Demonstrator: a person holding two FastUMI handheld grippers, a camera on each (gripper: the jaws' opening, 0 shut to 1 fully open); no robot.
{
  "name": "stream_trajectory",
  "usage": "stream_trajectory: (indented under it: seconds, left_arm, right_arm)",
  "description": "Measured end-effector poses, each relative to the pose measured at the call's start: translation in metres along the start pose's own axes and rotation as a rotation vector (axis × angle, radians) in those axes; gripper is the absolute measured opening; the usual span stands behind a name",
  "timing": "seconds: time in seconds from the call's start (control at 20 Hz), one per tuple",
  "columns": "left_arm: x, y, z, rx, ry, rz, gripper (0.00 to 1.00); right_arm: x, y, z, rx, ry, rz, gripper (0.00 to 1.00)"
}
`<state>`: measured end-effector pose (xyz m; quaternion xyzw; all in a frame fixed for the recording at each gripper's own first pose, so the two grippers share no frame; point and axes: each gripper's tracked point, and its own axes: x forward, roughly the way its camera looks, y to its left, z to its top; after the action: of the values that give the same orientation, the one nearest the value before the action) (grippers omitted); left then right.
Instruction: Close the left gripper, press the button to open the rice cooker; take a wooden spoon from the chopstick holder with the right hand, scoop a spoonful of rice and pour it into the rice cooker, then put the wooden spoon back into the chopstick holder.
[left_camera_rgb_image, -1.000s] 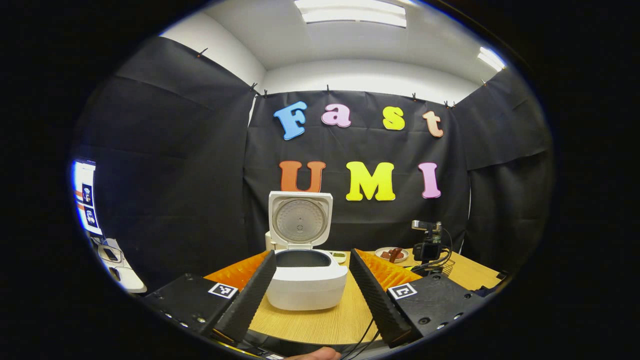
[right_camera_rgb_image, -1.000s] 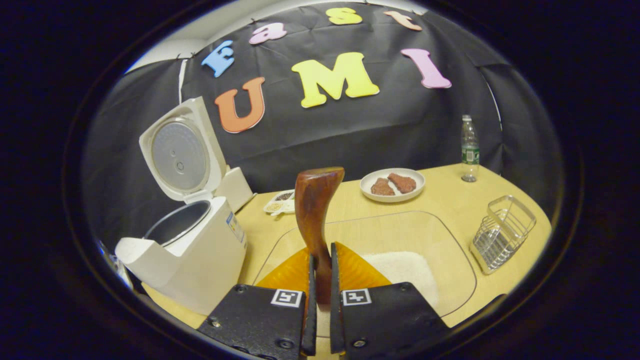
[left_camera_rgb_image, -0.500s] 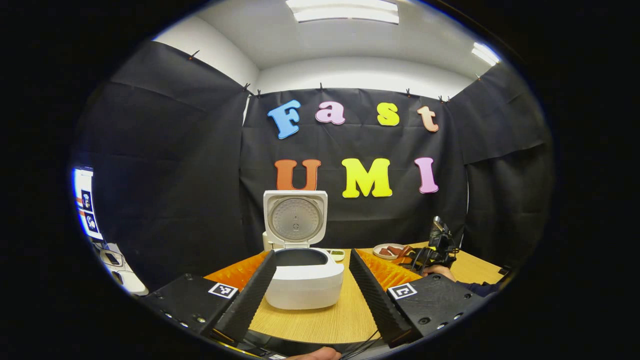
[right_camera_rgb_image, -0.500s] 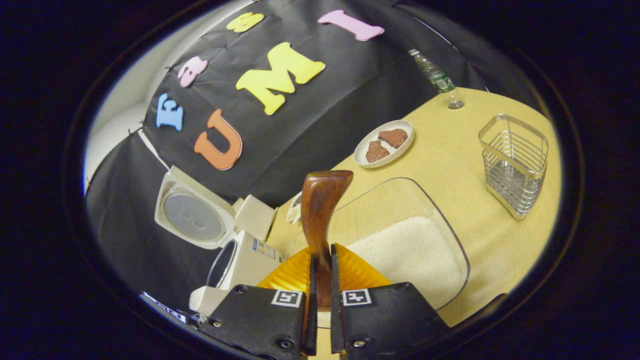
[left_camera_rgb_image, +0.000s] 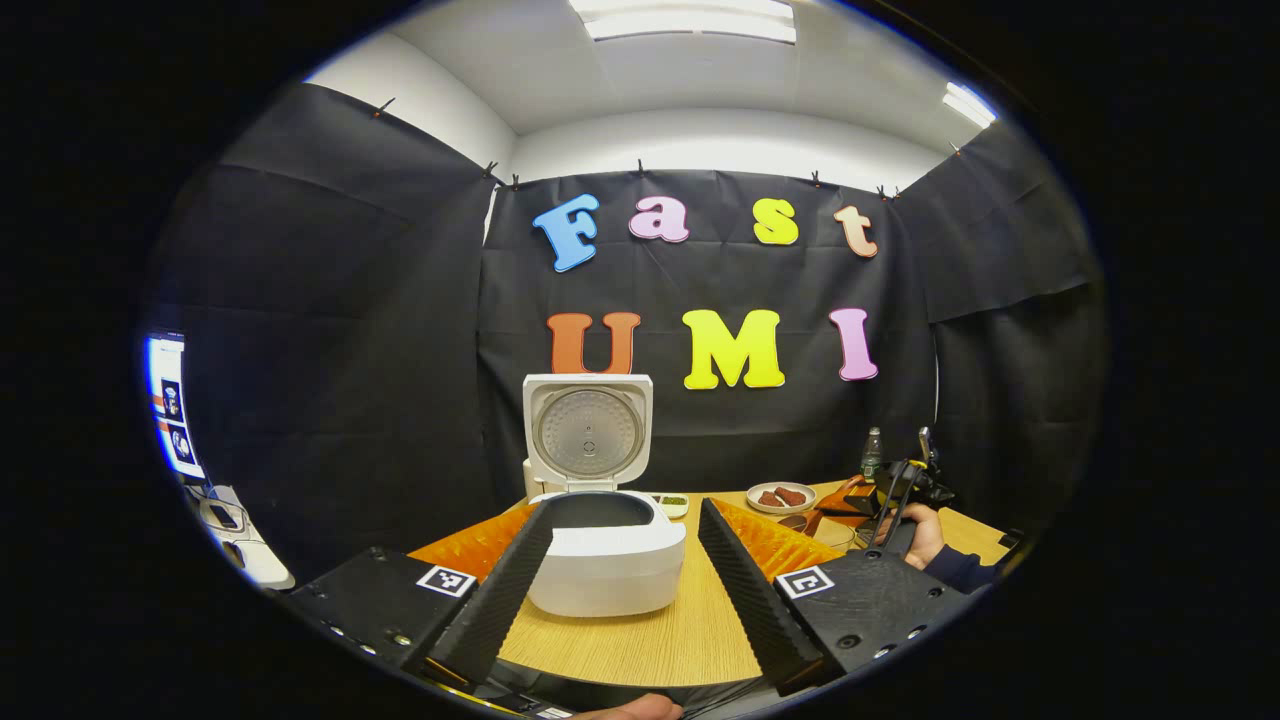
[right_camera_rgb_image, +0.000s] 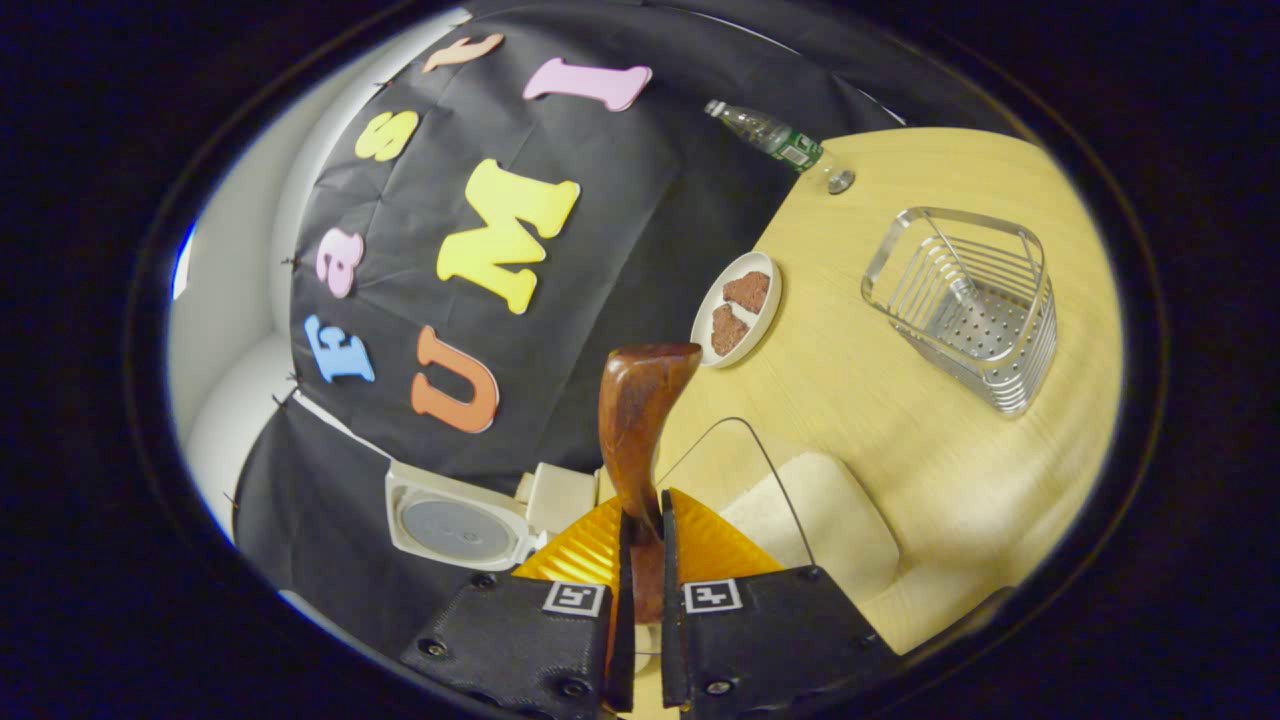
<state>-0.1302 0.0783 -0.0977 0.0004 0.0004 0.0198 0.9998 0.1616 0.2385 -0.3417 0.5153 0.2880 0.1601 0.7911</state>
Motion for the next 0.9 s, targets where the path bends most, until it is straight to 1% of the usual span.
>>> stream_trajectory:
  seconds: [0.15, 0.25, 0.35, 0.45, 0.65, 0.8, 0.85, 0.9]
  left_arm:
    - [0.004, 0.000, -0.004, -0.003, 0.007, 0.003, 0.94]
    - [0.005, -0.001, -0.005, -0.004, 0.012, 0.004, 0.94]
    - [0.005, -0.002, -0.007, -0.004, 0.017, 0.002, 0.94]
    - [0.006, -0.002, -0.006, -0.004, 0.016, 0.003, 0.94]
    - [0.004, 0.001, -0.004, -0.004, 0.011, 0.007, 0.94]
    - [0.001, 0.008, 0.000, -0.009, 0.000, 0.017, 0.94]
    - [-0.001, 0.011, 0.001, -0.011, -0.001, 0.021, 0.94]
    - [-0.002, 0.014, 0.002, -0.010, -0.004, 0.025, 0.94]
  right_arm:
    - [-0.006, 0.007, 0.007, 0.174, 0.019, 0.090, 0.15]
    - [-0.010, 0.017, 0.005, 0.308, 0.058, 0.163, 0.15]
    - [-0.012, 0.024, 0.003, 0.392, 0.094, 0.201, 0.15]
    - [-0.010, 0.029, 0.001, 0.399, 0.114, 0.200, 0.15]
    - [-0.016, 0.036, -0.001, 0.350, 0.104, 0.163, 0.15]
    - [-0.017, 0.050, -0.003, 0.355, 0.115, 0.170, 0.15]
    - [-0.017, 0.055, -0.003, 0.355, 0.119, 0.173, 0.13]
    - [-0.016, 0.061, -0.004, 0.353, 0.124, 0.176, 0.15]
